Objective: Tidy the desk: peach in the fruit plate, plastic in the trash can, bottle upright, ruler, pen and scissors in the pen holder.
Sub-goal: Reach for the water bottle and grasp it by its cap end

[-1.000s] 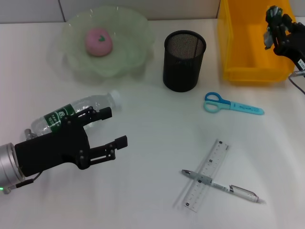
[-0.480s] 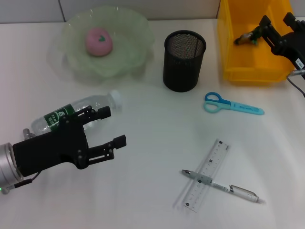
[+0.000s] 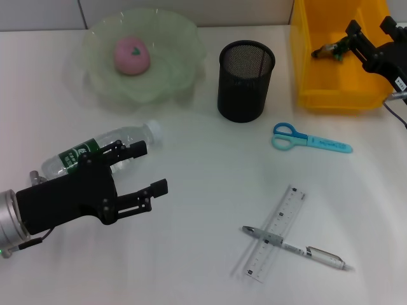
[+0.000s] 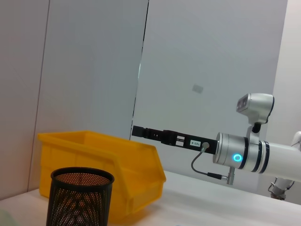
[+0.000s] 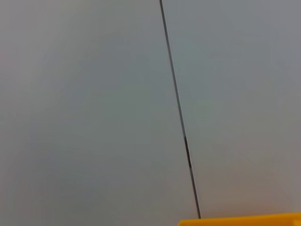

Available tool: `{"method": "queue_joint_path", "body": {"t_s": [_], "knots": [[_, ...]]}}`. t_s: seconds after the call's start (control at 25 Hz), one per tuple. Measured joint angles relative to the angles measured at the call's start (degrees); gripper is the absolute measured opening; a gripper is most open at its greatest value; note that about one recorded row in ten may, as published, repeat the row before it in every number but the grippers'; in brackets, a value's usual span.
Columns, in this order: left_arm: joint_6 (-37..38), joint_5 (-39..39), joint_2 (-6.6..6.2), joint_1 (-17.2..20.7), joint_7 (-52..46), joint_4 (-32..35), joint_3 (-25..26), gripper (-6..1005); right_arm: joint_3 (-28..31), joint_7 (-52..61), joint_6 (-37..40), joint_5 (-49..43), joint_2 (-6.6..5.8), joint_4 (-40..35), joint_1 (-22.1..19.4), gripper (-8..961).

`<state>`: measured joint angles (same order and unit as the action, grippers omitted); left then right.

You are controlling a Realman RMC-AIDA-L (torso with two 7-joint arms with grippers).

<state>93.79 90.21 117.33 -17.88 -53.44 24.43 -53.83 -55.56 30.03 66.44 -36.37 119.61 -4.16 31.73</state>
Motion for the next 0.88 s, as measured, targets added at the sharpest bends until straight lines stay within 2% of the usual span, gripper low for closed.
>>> {"method": "queue_joint_path", "body": {"t_s": [0.88], "knots": [[0.0, 0.1, 0.00, -0.2, 0.0, 0.0, -0.1, 797, -0.2, 1.6, 1.1, -0.6, -0.10, -0.1, -0.1, 744]]}}
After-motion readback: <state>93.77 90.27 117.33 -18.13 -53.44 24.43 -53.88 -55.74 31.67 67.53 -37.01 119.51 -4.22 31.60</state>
